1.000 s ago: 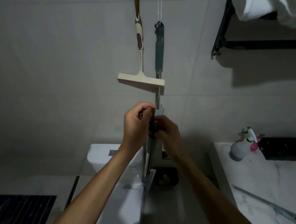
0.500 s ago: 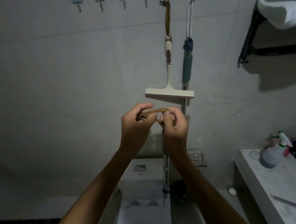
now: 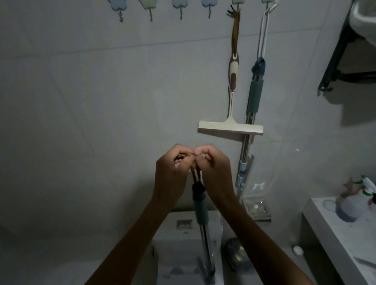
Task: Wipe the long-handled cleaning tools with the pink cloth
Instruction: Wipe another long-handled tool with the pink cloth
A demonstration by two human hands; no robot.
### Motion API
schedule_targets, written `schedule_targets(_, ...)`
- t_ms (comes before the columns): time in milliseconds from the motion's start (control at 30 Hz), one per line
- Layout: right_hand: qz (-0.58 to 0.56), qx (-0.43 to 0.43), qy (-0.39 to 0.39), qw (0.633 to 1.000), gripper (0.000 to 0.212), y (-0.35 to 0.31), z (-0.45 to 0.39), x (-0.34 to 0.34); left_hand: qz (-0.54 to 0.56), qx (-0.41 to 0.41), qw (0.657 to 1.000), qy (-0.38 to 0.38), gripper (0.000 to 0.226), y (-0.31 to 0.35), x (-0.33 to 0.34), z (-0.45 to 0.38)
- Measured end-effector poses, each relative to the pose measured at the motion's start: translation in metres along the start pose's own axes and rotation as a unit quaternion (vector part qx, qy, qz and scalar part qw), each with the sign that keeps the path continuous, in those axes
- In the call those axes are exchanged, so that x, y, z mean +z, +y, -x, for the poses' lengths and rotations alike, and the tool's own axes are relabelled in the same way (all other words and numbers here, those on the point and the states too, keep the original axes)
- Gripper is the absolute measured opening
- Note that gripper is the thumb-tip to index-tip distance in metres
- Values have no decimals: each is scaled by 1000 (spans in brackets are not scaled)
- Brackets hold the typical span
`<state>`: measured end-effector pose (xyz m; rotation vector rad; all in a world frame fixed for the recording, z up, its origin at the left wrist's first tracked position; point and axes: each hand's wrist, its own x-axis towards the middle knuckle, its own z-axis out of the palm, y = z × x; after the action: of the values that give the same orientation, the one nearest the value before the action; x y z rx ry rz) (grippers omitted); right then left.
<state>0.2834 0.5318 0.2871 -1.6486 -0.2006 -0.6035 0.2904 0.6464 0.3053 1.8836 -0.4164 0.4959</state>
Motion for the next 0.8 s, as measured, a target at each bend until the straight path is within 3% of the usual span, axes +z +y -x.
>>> schedule_targets(133, 9, -56, -44, 997, 10, -6, -25, 6, -22, 47, 995, 84, 18, 7, -11, -26)
schedule_targets(200, 18, -82, -37, 996, 9, -10, -39, 9, 0, 54, 992, 110, 26, 14, -17, -42)
schedule_targets(267, 9, -103, 1, 995, 12, -16, -52, 14, 41, 38, 994, 92, 32, 18, -19, -56)
schedule_targets(400, -25, -119, 46, 992, 12, -28, -72, 25, 96, -38, 994, 39, 13, 13, -12, -69)
schedule_targets(500, -24, -122, 52, 991, 13, -30, -84, 30, 102, -65, 992, 41, 20, 5, -8, -77)
schedule_targets(633, -23, -132, 67, 989, 14, -26, -100, 27, 149, -99, 984, -18, 46, 8, -8, -88)
schedule_targets(800, -19, -140, 90, 986, 14, -26, -120, 20, 79, -38, 996, -3, 12, 6, -10, -106)
